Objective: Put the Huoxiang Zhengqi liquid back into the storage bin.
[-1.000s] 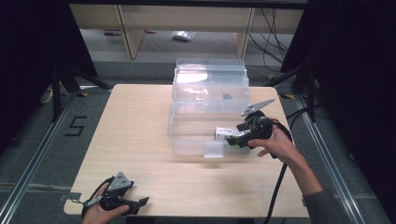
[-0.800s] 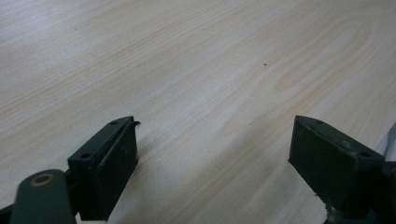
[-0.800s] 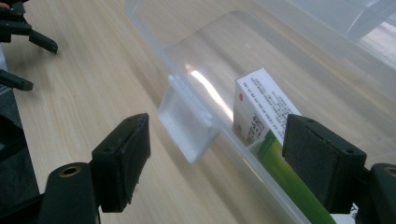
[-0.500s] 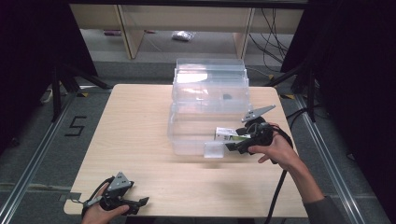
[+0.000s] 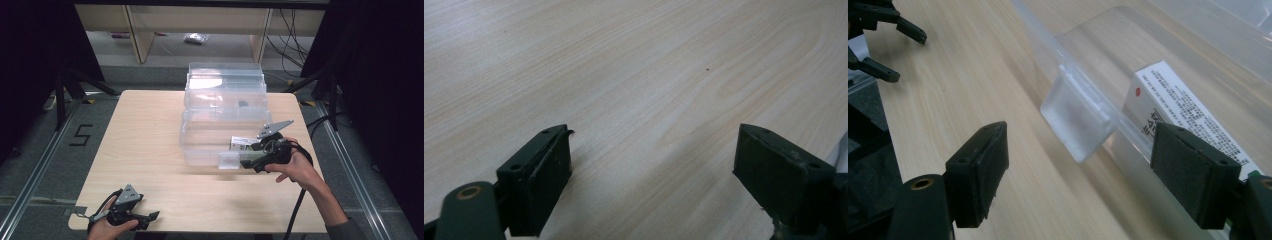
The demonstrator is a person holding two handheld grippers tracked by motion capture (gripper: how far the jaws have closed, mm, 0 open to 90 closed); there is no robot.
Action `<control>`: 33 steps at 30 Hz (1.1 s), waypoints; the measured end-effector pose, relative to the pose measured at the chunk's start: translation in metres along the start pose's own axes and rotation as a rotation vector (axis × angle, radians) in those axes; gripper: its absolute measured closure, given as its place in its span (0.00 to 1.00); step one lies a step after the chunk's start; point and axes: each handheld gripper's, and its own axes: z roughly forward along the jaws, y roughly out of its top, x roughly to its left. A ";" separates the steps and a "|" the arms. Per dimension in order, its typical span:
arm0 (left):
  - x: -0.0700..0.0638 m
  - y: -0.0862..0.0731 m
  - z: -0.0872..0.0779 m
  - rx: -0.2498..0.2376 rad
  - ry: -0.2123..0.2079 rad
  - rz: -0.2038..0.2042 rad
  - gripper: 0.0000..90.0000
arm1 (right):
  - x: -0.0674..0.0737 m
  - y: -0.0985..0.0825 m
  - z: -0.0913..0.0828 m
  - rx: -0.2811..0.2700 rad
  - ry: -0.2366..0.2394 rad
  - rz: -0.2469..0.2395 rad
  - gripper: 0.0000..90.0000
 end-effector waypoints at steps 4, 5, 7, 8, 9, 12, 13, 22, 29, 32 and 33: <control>0.000 0.000 0.000 -0.001 -0.001 -0.001 0.17 | -0.001 -0.003 -0.001 0.019 -0.007 -0.018 0.27; 0.000 0.000 0.000 0.000 -0.001 -0.001 0.17 | 0.000 -0.003 -0.001 0.023 -0.006 -0.012 0.27; 0.001 0.000 -0.001 0.017 0.008 0.017 0.17 | 0.000 -0.005 0.000 0.022 0.008 -0.012 0.27; 0.002 0.000 -0.001 0.019 0.010 0.020 0.17 | 0.000 -0.006 0.000 0.023 0.006 -0.016 0.27; 0.002 0.000 -0.001 0.017 0.010 0.018 0.17 | 0.004 -0.008 0.001 0.010 0.006 0.024 0.27; 0.001 0.000 0.000 0.005 0.003 0.005 0.17 | 0.003 -0.010 0.001 0.022 0.012 0.012 0.27; 0.000 0.000 0.000 -0.004 0.002 -0.001 0.17 | 0.003 -0.011 0.002 0.018 0.007 -0.006 0.27; 0.002 0.001 -0.001 0.028 0.009 0.031 0.17 | 0.005 -0.019 0.003 -0.004 0.006 -0.019 0.27; 0.002 0.001 -0.001 0.028 0.011 0.033 0.17 | 0.012 -0.025 0.005 -0.004 0.013 0.015 0.27; 0.002 0.001 -0.002 0.029 0.009 0.033 0.17 | 0.013 -0.029 0.006 -0.012 0.016 -0.001 0.27; 0.002 0.001 -0.001 0.023 0.008 0.024 0.17 | 0.014 -0.030 0.006 -0.009 0.024 -0.003 0.26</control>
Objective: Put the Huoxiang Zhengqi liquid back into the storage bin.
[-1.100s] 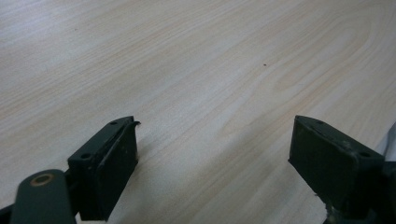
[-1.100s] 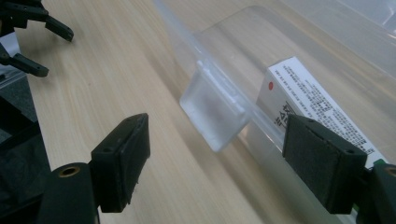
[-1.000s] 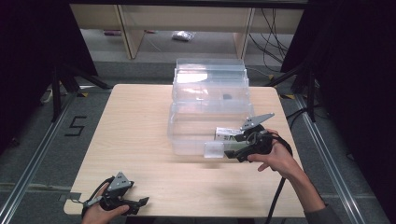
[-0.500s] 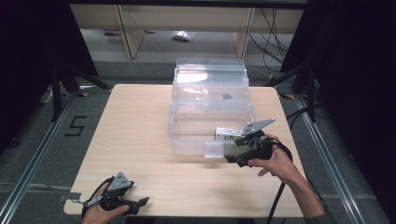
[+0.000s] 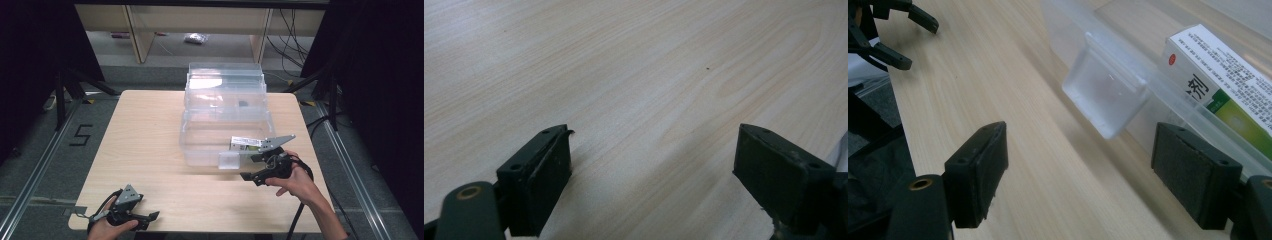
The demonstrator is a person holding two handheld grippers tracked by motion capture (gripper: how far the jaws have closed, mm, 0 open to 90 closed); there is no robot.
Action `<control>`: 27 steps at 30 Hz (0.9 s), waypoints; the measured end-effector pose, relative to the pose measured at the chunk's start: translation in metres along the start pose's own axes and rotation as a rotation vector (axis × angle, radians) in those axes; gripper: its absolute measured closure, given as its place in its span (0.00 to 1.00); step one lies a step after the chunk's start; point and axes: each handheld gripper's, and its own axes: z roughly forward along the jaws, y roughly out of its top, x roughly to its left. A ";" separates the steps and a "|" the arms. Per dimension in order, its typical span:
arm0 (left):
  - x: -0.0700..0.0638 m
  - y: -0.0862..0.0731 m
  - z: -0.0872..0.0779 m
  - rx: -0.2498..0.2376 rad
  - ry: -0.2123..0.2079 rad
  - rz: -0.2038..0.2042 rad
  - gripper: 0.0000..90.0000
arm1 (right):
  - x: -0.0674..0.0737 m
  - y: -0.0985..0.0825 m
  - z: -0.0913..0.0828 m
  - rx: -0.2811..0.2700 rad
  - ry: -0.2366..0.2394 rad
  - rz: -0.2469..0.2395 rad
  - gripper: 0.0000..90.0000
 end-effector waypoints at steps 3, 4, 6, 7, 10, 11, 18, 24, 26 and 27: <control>0.000 0.000 0.000 0.005 0.002 0.007 0.17 | 0.002 -0.003 -0.001 -0.001 -0.003 0.009 0.26; 0.000 0.000 0.000 0.005 0.002 0.008 0.17 | 0.002 -0.004 -0.001 -0.003 -0.006 0.006 0.26; 0.000 0.000 0.000 0.004 0.004 0.007 0.17 | 0.002 -0.007 0.001 -0.006 0.003 -0.001 0.26; 0.000 0.000 0.000 0.007 0.003 0.008 0.17 | 0.004 -0.009 0.001 -0.008 0.003 0.019 0.26; 0.000 0.000 -0.001 0.006 0.002 0.009 0.17 | 0.004 -0.014 0.003 -0.013 0.001 0.013 0.25; 0.000 0.000 0.000 0.006 0.002 0.008 0.17 | 0.005 -0.016 0.002 -0.009 0.003 0.037 0.24; 0.000 0.000 0.000 0.008 0.005 0.009 0.17 | 0.004 -0.027 0.006 -0.022 -0.002 0.049 0.21; 0.000 0.000 0.000 0.005 0.004 0.008 0.17 | 0.004 -0.035 0.007 -0.027 -0.004 0.062 0.21; 0.000 0.000 0.000 0.005 0.004 0.008 0.17 | 0.003 -0.038 0.008 -0.028 -0.006 0.062 0.21; 0.000 0.000 0.000 0.005 0.004 0.008 0.17 | 0.004 -0.039 0.008 -0.032 -0.011 0.072 0.21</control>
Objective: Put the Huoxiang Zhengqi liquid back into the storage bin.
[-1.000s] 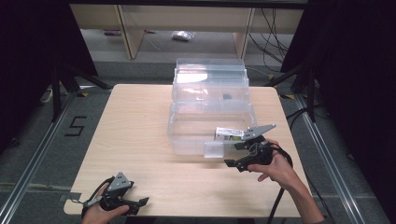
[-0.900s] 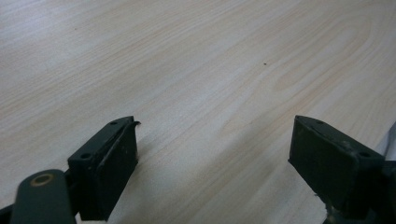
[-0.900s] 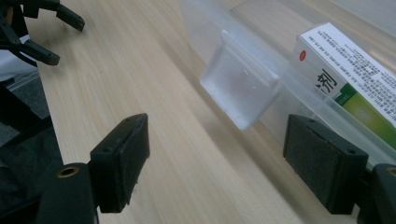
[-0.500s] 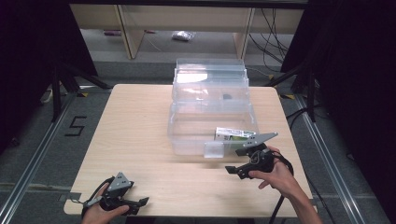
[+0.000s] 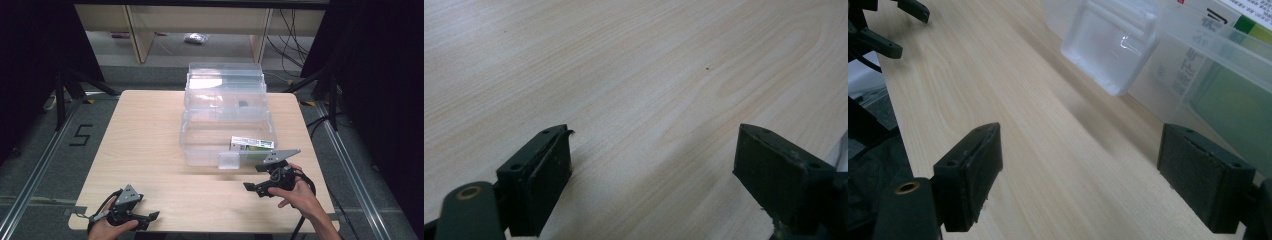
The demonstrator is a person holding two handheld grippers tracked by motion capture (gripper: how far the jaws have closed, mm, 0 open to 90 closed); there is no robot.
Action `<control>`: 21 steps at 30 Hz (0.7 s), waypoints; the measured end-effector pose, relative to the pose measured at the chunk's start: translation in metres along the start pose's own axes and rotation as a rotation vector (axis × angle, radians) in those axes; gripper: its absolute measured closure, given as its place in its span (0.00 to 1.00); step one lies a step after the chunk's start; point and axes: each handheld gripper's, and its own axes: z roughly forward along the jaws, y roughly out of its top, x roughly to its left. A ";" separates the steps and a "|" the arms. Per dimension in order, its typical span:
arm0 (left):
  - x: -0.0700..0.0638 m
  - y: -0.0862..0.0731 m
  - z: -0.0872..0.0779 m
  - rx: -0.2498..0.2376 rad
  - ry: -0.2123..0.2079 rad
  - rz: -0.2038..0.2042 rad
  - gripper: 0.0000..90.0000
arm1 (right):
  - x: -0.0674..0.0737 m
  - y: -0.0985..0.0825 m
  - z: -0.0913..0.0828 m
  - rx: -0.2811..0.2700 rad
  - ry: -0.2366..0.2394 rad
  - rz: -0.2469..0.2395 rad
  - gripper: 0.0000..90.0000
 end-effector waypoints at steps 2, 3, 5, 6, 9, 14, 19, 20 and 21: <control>0.000 0.000 0.000 -0.001 0.001 -0.001 0.17 | 0.002 -0.002 0.000 0.012 0.008 0.026 0.21; 0.000 0.000 0.000 -0.001 0.001 -0.002 0.17 | 0.000 -0.003 0.001 0.001 0.004 0.003 0.21; 0.000 0.000 -0.001 -0.001 0.000 -0.001 0.17 | 0.001 -0.006 0.001 0.005 0.004 0.013 0.21; 0.000 0.000 0.000 -0.002 -0.001 -0.001 0.17 | 0.000 -0.007 0.002 0.001 0.005 0.010 0.21; 0.000 0.000 0.000 -0.004 -0.001 -0.001 0.17 | 0.000 -0.011 0.003 -0.004 -0.004 0.012 0.22; 0.000 0.000 -0.002 0.008 -0.010 0.013 0.17 | 0.001 -0.017 0.003 0.000 0.005 0.031 0.21; 0.000 0.000 -0.002 0.008 -0.010 0.012 0.17 | 0.002 -0.024 0.004 0.000 -0.001 0.054 0.21; 0.000 0.000 -0.002 0.000 -0.010 0.009 0.17 | 0.000 -0.025 0.005 -0.010 -0.009 0.026 0.21; -0.001 0.000 -0.002 -0.001 -0.009 0.001 0.17 | 0.002 -0.027 0.005 -0.004 -0.007 0.042 0.21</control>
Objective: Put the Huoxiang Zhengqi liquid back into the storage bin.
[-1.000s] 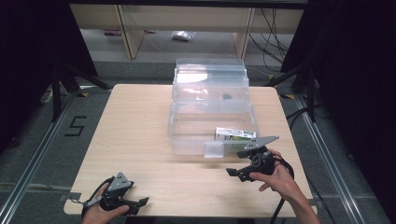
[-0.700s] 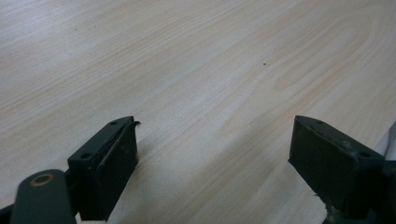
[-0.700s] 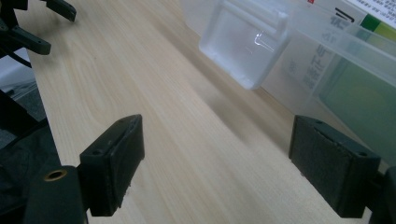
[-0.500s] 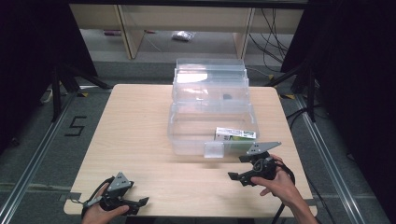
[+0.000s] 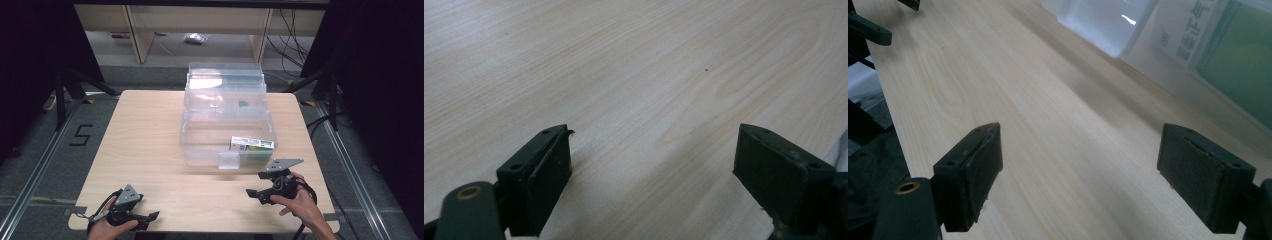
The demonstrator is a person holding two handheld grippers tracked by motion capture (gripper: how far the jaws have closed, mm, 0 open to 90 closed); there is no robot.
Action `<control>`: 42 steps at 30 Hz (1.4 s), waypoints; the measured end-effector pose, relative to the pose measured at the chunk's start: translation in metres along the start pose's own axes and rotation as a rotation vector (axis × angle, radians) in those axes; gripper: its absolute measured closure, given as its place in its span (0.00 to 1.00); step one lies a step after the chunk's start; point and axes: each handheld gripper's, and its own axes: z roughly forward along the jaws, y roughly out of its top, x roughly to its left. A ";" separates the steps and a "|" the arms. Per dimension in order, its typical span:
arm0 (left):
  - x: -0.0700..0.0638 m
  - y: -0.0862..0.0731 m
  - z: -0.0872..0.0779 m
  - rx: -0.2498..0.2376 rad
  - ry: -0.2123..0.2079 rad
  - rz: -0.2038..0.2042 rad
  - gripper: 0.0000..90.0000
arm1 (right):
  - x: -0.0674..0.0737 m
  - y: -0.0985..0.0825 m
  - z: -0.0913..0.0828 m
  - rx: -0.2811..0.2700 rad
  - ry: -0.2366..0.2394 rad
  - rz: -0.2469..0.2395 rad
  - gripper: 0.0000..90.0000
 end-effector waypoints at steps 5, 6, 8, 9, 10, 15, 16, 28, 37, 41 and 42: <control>0.000 0.000 0.000 -0.003 0.000 -0.001 0.17 | 0.004 -0.010 0.002 0.014 -0.004 0.022 0.21; 0.000 0.000 0.000 -0.005 -0.001 -0.003 0.17 | 0.002 -0.011 0.002 0.009 0.003 -0.004 0.21; -0.001 0.000 0.001 -0.012 0.000 -0.011 0.17 | 0.003 -0.013 0.001 0.009 -0.001 0.007 0.21; -0.003 0.000 0.002 -0.031 0.001 -0.032 0.17 | 0.004 -0.014 0.001 0.010 0.000 0.015 0.21; -0.003 0.000 0.002 -0.033 0.000 -0.032 0.17 | 0.002 -0.015 0.001 0.009 -0.013 -0.002 0.21; -0.001 0.000 0.001 -0.018 0.009 -0.015 0.17 | 0.002 -0.022 0.002 0.024 -0.016 0.001 0.21; -0.001 0.000 0.001 -0.016 0.009 -0.015 0.17 | 0.004 -0.023 0.001 0.027 -0.021 0.020 0.21; -0.001 0.000 0.001 -0.019 0.007 -0.017 0.17 | 0.009 -0.036 -0.002 0.029 -0.029 0.035 0.21; -0.001 0.000 0.000 -0.013 0.009 -0.010 0.17 | 0.012 -0.044 -0.006 0.046 -0.063 0.038 0.20; -0.001 0.000 0.000 -0.014 0.008 -0.010 0.17 | 0.013 -0.047 -0.006 0.052 -0.067 0.034 0.20; -0.001 0.000 0.000 -0.013 0.009 -0.010 0.17 | 0.013 -0.047 -0.006 0.052 -0.072 0.024 0.20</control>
